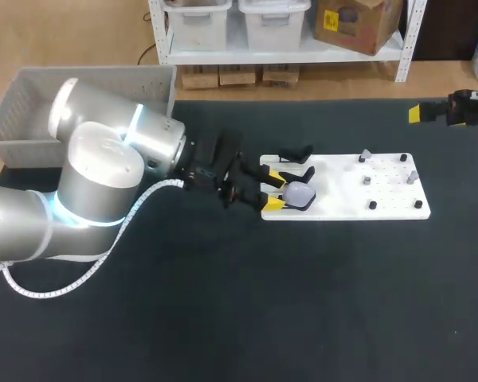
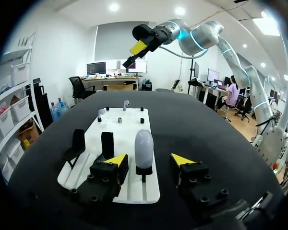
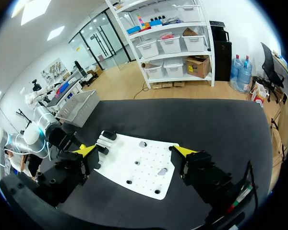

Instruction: Pick up each earbud case from the left stands, insert the matching earbuds, close the lid, and place the case in the box.

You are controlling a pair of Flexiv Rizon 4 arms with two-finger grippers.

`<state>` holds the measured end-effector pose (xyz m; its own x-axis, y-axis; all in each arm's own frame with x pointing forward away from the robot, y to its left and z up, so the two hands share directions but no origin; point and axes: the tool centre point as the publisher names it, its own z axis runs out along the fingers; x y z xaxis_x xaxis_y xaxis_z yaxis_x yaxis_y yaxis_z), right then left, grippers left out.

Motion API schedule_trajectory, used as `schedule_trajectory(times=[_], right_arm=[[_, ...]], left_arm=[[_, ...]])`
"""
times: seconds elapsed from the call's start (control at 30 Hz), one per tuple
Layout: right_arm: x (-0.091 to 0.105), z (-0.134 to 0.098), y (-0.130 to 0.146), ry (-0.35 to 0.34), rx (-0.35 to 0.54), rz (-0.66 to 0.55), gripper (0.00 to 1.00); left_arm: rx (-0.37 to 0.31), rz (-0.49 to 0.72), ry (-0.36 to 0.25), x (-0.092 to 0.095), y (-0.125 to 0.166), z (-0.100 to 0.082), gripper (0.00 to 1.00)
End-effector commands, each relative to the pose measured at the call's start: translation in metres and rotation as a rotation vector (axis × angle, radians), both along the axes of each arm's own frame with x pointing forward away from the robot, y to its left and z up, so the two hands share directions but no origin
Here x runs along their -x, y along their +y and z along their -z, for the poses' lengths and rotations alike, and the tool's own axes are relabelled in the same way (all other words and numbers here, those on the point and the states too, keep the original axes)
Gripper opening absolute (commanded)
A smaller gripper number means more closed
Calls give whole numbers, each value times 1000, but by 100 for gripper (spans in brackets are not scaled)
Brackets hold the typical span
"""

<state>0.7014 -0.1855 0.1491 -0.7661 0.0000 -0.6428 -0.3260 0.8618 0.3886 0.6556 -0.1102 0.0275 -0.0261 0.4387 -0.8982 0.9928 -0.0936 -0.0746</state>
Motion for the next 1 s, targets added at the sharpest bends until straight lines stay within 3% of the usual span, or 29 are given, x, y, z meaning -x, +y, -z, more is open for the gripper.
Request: schedule_trajectory(times=[0.03, 1.0], right_arm=[[1, 0, 0, 0, 2, 1, 100], [1, 0, 0, 0, 2, 1, 100]], left_arm=[[1, 14, 3, -6, -7, 3, 55], [3, 33, 20, -3, -23, 13, 45]])
